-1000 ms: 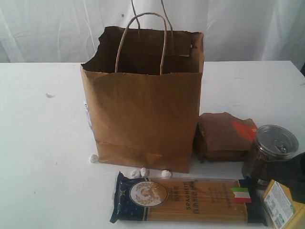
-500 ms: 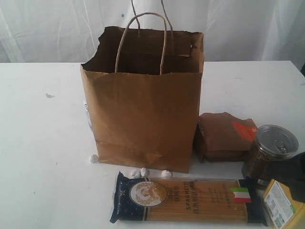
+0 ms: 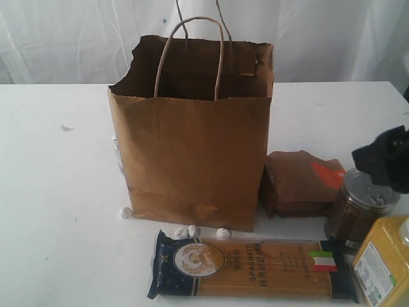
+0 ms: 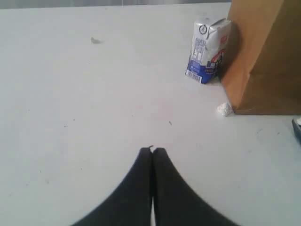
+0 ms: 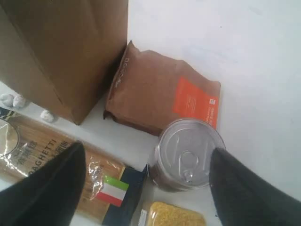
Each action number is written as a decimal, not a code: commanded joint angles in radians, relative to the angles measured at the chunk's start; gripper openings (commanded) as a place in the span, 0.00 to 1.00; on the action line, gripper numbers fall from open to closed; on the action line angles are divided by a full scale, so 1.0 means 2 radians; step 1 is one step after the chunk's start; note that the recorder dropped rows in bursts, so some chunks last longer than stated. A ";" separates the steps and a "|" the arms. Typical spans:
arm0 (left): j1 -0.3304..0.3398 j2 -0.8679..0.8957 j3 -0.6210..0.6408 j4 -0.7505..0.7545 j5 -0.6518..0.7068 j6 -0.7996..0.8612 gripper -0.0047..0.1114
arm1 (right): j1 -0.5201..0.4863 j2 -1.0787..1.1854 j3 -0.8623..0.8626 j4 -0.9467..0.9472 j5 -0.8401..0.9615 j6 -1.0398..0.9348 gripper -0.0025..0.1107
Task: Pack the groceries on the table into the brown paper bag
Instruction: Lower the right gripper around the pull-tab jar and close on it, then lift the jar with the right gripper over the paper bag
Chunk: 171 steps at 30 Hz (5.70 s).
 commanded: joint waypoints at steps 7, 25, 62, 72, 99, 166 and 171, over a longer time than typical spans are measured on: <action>0.003 -0.002 0.002 0.003 0.009 0.001 0.04 | -0.001 0.165 -0.116 -0.030 0.101 -0.038 0.71; 0.003 -0.002 0.002 -0.032 0.009 0.001 0.04 | -0.036 0.264 -0.117 -0.088 0.074 -0.047 0.71; 0.003 -0.002 0.002 -0.030 0.007 0.003 0.04 | -0.066 0.238 -0.115 0.001 0.065 -0.020 0.84; 0.003 -0.002 0.002 -0.030 0.006 0.003 0.04 | -0.067 0.261 -0.100 0.001 0.048 -0.020 0.84; 0.003 -0.002 0.002 -0.030 0.006 0.003 0.04 | -0.076 0.292 -0.046 0.004 -0.016 -0.020 0.76; 0.003 -0.002 0.002 -0.030 0.006 0.003 0.04 | -0.074 0.253 -0.082 0.023 0.017 -0.051 0.05; 0.003 -0.002 0.002 -0.030 0.006 0.003 0.04 | -0.074 0.208 -0.124 0.023 0.043 -0.062 0.03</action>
